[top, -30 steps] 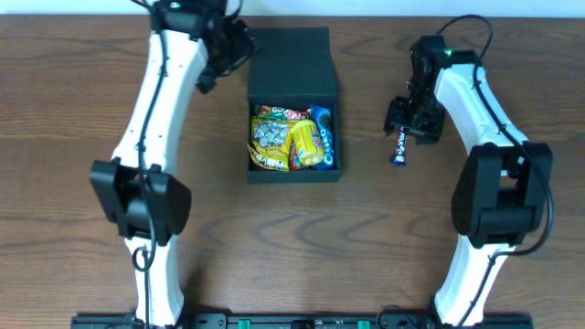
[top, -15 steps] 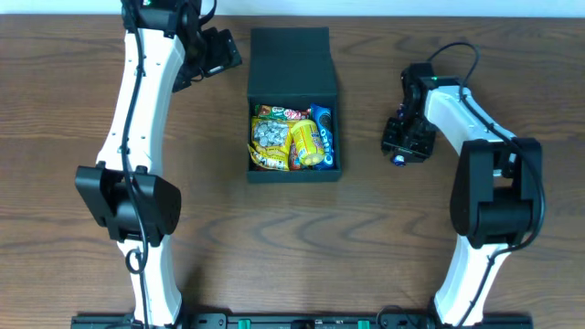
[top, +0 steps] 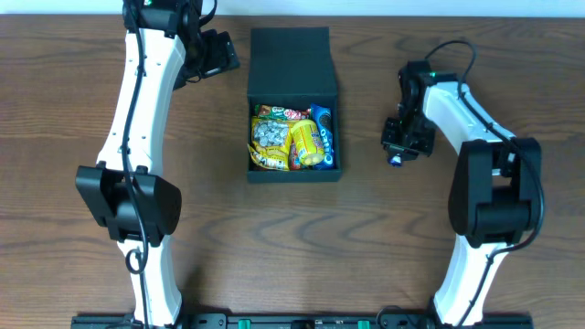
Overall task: Pack container
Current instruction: 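Grasp and lift the blue Dairy Milk bar with the right gripper, then lower the Dairy Milk bar into the box's right side and release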
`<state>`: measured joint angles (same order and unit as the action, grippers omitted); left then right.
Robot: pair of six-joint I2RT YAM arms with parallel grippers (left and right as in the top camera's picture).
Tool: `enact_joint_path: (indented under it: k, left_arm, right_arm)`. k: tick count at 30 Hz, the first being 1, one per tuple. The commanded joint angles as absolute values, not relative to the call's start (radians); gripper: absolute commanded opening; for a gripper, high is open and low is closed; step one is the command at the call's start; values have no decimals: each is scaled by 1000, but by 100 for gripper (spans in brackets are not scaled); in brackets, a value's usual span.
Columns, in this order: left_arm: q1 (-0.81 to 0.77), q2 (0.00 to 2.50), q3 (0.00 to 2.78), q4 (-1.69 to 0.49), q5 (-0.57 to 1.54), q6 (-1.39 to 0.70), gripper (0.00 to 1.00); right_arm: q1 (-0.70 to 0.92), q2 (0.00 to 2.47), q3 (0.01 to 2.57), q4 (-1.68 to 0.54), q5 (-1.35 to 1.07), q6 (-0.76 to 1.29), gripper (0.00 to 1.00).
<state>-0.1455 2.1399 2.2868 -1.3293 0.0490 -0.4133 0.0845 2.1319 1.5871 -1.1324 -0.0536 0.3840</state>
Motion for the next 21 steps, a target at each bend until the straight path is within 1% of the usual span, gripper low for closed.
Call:
enact_joint_path:
  k: [1,4,7,14,16,21]
  left_arm:
    - [-142,2130,2303,-1342,-49,-395,95]
    - [-142,2130,2303,-1344,-60,-391,95]
    - [-142,2130,2303,-1346,-60,-388,95]
    - [-142,2130,2303,-1349,-60,-388,95]
    - [-142,2130,2303,-1354,-60,-388,95]
    - [-142,2130,2303,-1355,-59,-389,95]
  right_arm:
    - [99,2122,1745,-1213,-57,357,4]
    - [130,2110,1903,-1356,-60,330,4]
    - [189,2089,1976,-1432,-61,316,4]
    - [408,2078,1956,-1450,-108,291,6]
    - [450,2078,1949,-1437,-106,300,9]
    - [487,2078,1940,-1413,-104,334,9]
